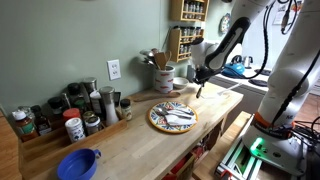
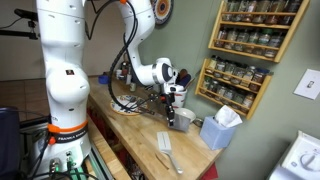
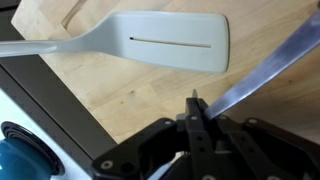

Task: Flip the spatula over on the table

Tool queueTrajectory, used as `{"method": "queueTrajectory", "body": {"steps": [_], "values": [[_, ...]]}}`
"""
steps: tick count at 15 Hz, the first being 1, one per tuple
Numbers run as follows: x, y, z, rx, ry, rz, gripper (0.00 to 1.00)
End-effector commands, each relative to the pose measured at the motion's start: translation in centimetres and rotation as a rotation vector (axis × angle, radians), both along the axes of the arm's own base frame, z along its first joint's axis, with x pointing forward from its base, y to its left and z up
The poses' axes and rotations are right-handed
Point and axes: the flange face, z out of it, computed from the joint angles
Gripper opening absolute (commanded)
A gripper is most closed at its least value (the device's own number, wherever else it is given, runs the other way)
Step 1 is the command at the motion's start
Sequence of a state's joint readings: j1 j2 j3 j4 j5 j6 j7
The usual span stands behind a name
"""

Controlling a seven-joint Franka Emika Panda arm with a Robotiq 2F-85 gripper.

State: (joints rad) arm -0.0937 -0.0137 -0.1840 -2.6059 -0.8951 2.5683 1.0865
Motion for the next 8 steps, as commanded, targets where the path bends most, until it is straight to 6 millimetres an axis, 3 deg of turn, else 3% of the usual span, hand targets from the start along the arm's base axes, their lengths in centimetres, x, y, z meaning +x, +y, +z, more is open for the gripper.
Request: {"method": "queueTrajectory", "body": {"steps": [1, 5, 6, 8], "values": [[-3.2, -0.9, 1.7, 0.103, -0.147, 0.010, 0.01], [-4.9, -2.7, 1.7, 0.239, -0.300, 0.068, 0.01], [-3.3, -3.8, 0.5, 0.259, -0.323, 0.076, 0.01], [-3.5, -4.1, -1.4, 0.305, -0.367, 0.079, 0.01]]}}
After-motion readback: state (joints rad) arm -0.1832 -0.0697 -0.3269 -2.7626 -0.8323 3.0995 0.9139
